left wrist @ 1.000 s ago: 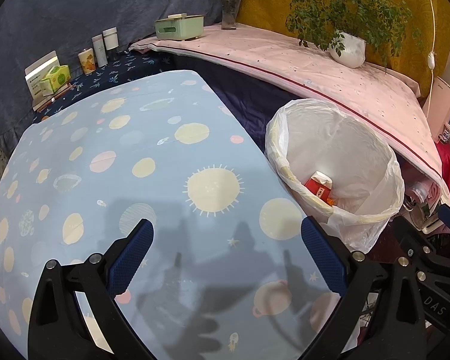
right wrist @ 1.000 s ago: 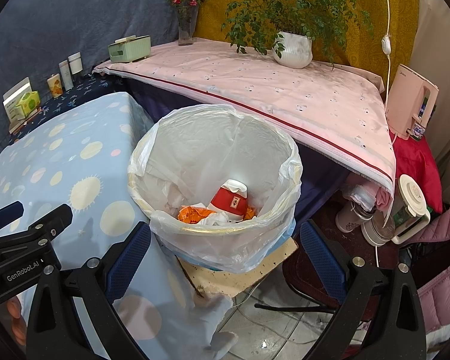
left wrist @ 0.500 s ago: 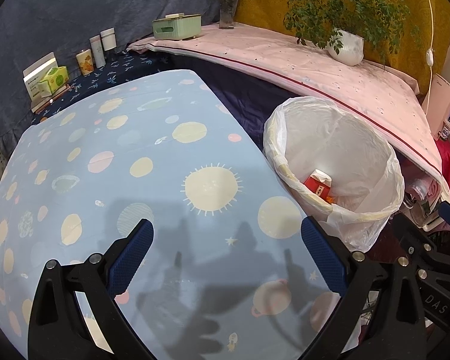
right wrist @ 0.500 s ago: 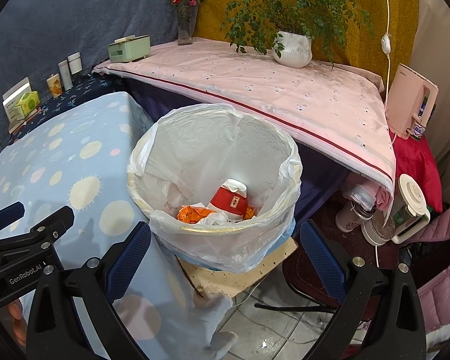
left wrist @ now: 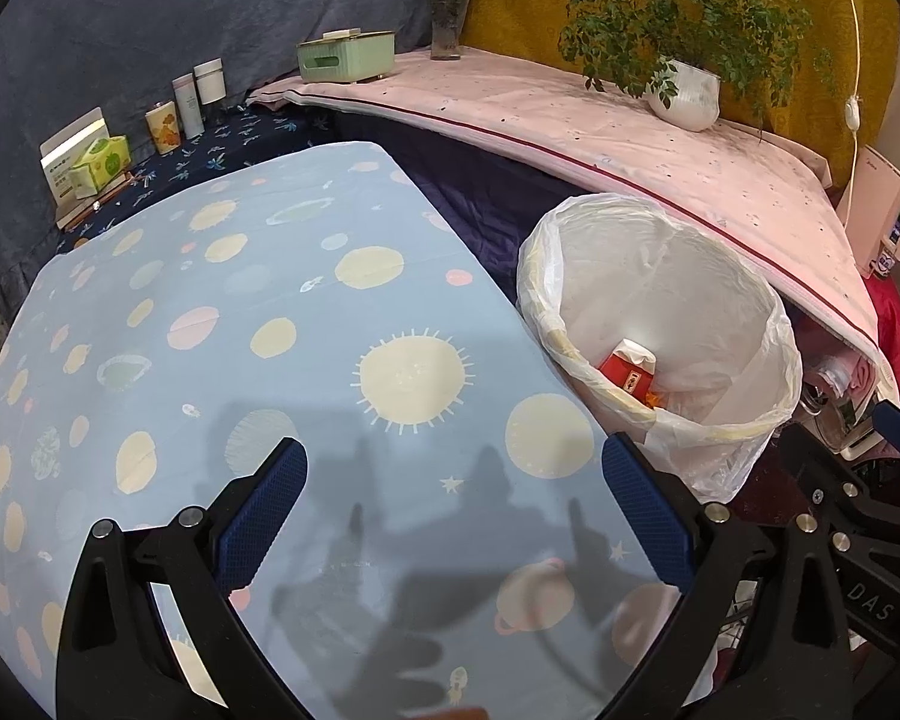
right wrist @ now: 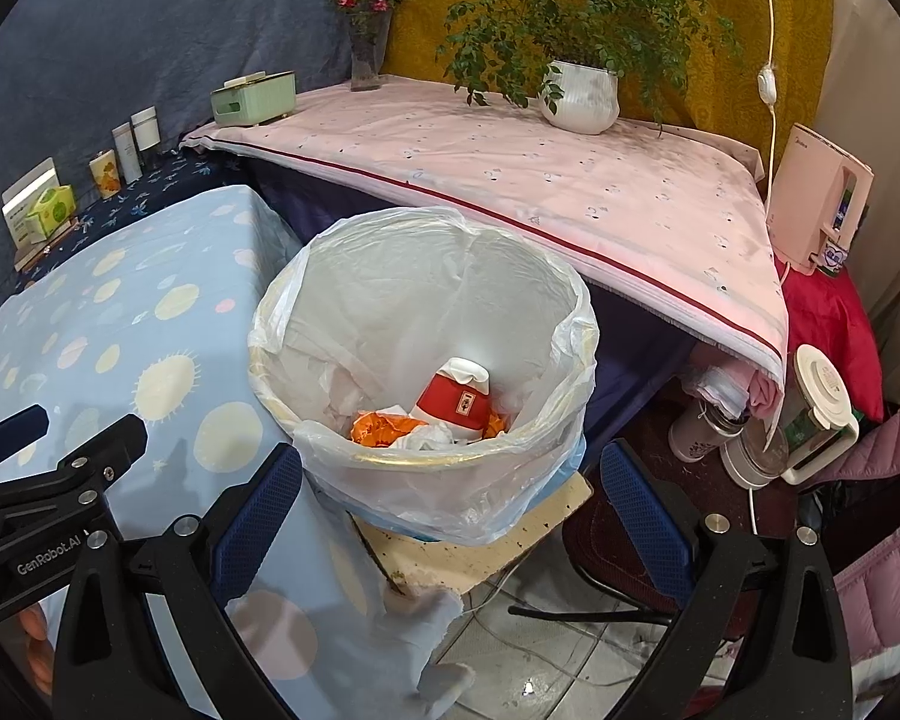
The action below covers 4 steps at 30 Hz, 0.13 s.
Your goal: Collect trash
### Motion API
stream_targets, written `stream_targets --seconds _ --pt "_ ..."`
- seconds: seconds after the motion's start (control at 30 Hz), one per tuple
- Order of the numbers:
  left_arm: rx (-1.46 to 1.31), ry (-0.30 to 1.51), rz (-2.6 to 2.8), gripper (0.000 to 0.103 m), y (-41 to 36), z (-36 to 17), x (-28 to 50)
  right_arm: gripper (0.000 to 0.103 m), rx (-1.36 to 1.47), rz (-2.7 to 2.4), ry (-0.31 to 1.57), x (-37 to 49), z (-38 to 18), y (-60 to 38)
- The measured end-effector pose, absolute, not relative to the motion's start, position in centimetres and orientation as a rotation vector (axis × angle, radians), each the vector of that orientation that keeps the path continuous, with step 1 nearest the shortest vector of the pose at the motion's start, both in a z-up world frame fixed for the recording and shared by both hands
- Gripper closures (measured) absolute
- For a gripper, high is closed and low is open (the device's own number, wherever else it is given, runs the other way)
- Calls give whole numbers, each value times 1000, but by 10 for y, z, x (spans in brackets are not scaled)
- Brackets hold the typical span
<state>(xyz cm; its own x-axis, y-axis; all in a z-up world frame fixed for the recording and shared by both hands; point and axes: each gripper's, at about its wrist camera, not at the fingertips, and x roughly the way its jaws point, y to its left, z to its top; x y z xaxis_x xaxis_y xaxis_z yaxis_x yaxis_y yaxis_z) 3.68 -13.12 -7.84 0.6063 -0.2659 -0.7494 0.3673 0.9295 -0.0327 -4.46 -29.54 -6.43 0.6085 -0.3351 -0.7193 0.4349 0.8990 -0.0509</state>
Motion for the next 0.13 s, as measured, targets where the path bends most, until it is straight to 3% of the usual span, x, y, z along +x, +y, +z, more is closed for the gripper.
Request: stream_targets --seconds 0.13 --pt "131 836 -382 9 -132 -77 37 7 134 -447 802 -44 -64 -296"
